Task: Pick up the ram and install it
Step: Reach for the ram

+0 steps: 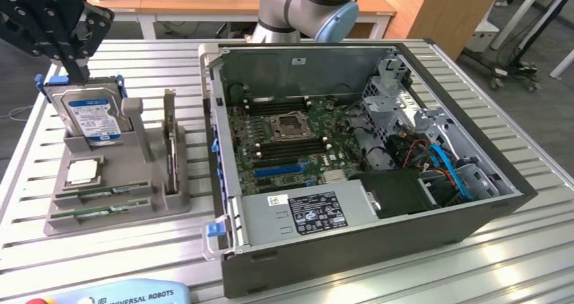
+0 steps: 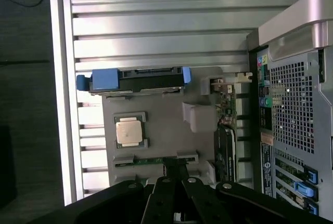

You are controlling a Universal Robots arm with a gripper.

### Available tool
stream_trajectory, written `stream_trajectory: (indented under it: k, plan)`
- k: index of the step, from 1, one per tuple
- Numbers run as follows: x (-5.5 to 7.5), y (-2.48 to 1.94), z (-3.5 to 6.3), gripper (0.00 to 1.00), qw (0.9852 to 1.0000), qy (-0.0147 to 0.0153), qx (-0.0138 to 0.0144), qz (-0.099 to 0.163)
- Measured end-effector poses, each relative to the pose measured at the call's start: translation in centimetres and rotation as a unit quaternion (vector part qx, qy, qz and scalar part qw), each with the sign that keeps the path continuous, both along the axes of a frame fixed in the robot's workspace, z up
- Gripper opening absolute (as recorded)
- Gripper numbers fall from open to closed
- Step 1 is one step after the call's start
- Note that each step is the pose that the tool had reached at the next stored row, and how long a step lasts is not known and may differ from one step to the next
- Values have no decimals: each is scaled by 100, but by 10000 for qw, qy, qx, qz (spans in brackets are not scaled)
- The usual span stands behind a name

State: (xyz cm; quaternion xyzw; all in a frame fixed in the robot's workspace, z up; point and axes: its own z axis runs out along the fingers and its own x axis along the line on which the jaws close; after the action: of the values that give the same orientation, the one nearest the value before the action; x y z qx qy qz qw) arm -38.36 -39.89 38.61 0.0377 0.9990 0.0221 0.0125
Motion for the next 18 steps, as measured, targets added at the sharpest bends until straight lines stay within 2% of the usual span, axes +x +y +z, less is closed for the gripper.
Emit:
stream_trajectory:
  k: [4, 14, 18]
  plan:
    - [-2, -8, 0, 10, 10000, 0, -1, 0]
    - [-5, -239, 0, 10, 10000, 0, 0, -1]
    - [-6, -315, 0, 10, 10000, 0, 0, 0]
